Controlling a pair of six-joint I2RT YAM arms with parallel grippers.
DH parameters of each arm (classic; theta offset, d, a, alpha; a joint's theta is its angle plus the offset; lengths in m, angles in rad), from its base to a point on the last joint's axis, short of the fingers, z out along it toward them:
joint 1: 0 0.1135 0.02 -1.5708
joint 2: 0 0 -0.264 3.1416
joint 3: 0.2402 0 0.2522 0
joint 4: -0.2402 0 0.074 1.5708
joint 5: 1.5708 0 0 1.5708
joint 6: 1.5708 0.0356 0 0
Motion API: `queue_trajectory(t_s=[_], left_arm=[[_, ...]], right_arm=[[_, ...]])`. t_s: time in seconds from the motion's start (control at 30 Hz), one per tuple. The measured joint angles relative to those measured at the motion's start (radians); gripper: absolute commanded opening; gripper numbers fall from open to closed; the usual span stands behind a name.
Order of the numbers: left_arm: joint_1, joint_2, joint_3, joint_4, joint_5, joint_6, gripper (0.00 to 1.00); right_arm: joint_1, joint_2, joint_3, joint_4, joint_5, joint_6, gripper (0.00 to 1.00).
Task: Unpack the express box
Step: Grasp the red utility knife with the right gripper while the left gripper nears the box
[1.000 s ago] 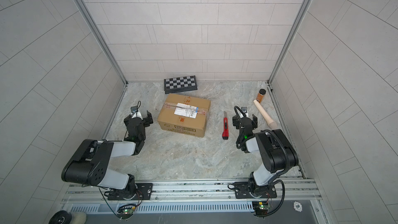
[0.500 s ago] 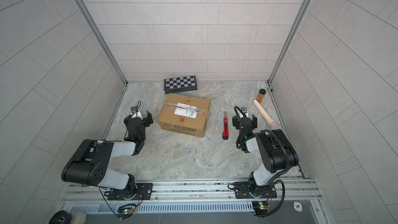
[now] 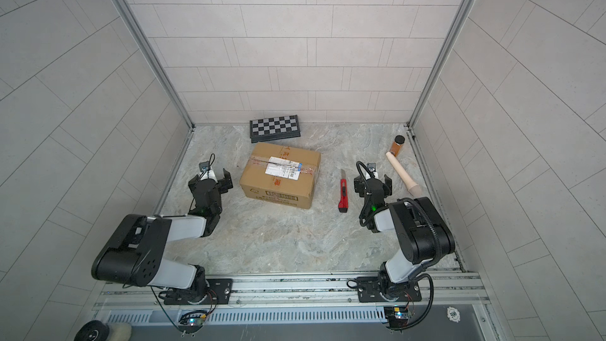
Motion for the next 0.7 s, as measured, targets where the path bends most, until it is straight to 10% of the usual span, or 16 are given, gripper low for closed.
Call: queue_trajectory(t_s=[0.33,0.7], left_arm=[[-0.037,-0.481,0.275,-0.505,-0.045,-0.441,1.00],[-0.033,-0.434,0.213,-0.612,0.297,-0.604,1.00]], right_arm=[[0.016,-0.296,0.347,-0.492,-0.033,0.351,0.94],[0.125,-0.234,0.272,-0.870,-0.225,0.566,0.83]])
